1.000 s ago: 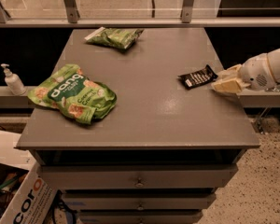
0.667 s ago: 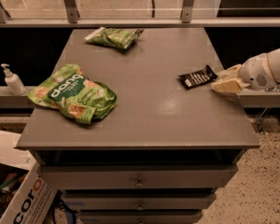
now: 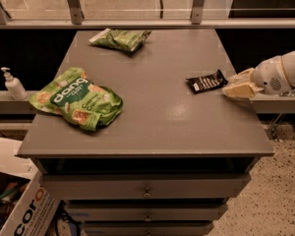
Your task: Move rxbar chocolate near green rice chip bag
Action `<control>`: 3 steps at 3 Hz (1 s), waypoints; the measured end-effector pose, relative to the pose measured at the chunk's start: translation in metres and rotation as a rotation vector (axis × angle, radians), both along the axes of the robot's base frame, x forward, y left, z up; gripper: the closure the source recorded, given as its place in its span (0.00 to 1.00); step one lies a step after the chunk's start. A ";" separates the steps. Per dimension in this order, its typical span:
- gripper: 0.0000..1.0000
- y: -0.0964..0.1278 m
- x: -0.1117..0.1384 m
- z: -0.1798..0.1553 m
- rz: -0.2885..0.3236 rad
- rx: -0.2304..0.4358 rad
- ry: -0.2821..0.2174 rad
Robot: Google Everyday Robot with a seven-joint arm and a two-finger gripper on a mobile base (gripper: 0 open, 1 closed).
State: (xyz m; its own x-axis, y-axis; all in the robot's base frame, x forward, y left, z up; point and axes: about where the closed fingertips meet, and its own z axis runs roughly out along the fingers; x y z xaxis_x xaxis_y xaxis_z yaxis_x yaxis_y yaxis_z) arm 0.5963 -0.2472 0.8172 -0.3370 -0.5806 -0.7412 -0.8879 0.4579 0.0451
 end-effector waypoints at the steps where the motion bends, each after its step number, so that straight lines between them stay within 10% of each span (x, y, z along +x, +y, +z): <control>1: 0.12 0.000 0.000 0.000 0.000 0.000 0.000; 2: 0.00 0.000 0.000 0.000 0.000 0.000 0.000; 3: 0.00 0.013 0.000 0.055 0.055 0.082 -0.126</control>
Offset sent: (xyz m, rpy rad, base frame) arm -0.0057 0.0355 0.1590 0.2080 -0.3640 0.1685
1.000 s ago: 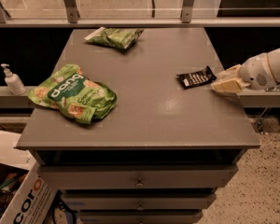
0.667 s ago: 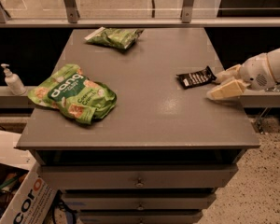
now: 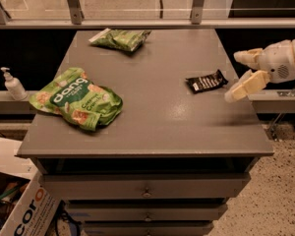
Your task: Move rxbar chocolate near green rice chip bag
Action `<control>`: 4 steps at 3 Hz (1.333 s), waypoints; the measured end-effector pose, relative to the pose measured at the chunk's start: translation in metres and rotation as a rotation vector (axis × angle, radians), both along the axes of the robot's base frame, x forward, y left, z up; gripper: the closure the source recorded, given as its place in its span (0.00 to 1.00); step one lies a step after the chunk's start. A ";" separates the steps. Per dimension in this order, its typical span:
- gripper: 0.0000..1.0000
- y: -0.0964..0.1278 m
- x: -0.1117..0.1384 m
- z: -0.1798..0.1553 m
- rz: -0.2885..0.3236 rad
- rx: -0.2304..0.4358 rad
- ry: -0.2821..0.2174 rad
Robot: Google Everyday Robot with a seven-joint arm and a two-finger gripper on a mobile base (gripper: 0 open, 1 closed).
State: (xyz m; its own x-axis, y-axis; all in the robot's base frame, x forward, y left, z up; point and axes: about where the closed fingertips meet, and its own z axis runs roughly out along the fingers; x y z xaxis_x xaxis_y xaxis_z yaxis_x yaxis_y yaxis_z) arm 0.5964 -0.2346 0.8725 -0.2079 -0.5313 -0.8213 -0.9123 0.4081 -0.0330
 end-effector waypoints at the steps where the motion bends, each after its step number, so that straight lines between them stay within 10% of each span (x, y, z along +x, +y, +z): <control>1: 0.00 0.008 0.003 0.021 0.018 0.038 -0.046; 4: 0.00 -0.009 0.022 -0.006 0.022 -0.004 -0.081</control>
Offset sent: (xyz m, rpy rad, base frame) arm 0.0036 0.0083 0.0260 0.0445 -0.0573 0.0215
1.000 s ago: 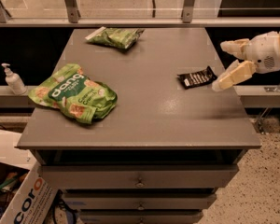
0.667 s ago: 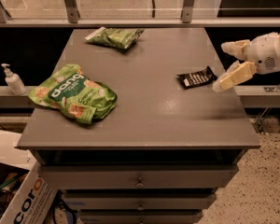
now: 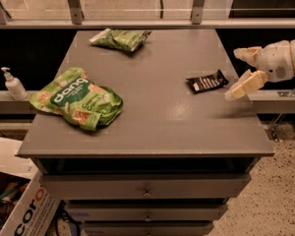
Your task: Move rxbar chocolate near green rice chip bag
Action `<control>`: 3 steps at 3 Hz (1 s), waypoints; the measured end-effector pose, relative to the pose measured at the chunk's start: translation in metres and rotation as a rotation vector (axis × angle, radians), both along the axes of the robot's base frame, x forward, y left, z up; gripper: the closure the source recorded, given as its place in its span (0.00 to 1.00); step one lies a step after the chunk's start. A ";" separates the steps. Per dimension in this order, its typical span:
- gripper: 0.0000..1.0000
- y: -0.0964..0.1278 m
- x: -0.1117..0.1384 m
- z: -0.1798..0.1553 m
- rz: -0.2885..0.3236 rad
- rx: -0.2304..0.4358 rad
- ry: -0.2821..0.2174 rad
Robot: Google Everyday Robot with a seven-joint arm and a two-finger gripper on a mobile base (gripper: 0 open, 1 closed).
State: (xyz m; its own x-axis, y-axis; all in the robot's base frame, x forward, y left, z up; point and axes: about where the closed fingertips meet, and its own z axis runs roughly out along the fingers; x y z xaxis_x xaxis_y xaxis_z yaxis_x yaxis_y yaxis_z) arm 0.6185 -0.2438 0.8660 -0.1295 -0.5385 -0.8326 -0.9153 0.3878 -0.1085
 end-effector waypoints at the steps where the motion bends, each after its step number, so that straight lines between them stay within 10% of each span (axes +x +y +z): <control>1: 0.00 -0.017 0.011 -0.016 -0.033 -0.013 0.004; 3: 0.00 -0.016 0.023 -0.039 -0.067 0.016 0.026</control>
Offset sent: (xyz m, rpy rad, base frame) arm 0.0256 -0.0357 -0.0384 0.0098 0.0187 -0.0953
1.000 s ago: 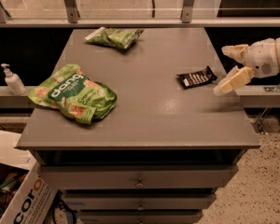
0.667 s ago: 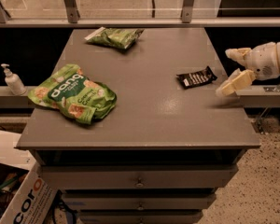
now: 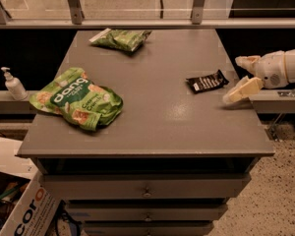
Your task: Move rxbar chocolate near green rice chip bag
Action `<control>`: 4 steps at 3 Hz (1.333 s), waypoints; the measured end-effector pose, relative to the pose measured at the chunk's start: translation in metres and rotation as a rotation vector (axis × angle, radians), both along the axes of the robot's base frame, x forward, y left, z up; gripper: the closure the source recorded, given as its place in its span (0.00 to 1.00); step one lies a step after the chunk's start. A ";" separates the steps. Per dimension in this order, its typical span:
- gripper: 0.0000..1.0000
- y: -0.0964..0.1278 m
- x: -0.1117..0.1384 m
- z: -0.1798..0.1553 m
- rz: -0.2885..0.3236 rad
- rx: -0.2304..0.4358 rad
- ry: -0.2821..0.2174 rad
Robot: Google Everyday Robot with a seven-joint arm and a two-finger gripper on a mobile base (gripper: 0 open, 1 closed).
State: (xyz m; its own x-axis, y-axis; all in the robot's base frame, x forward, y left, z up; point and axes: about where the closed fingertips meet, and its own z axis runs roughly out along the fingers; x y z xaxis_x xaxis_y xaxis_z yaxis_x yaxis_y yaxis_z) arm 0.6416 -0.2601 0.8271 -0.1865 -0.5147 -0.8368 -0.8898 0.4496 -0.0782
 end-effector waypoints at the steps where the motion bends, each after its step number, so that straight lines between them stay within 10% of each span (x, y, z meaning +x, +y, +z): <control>1: 0.00 0.012 0.002 -0.011 0.002 0.015 0.017; 4: 0.64 0.039 0.015 0.011 0.017 0.098 -0.017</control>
Offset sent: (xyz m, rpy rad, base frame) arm 0.0079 0.0351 -0.0104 0.0710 0.0021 0.0163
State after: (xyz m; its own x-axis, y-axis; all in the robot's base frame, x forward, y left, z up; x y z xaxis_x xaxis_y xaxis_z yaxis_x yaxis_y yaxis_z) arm 0.6562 -0.2215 0.8383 -0.1641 -0.4328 -0.8864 -0.8964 0.4405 -0.0492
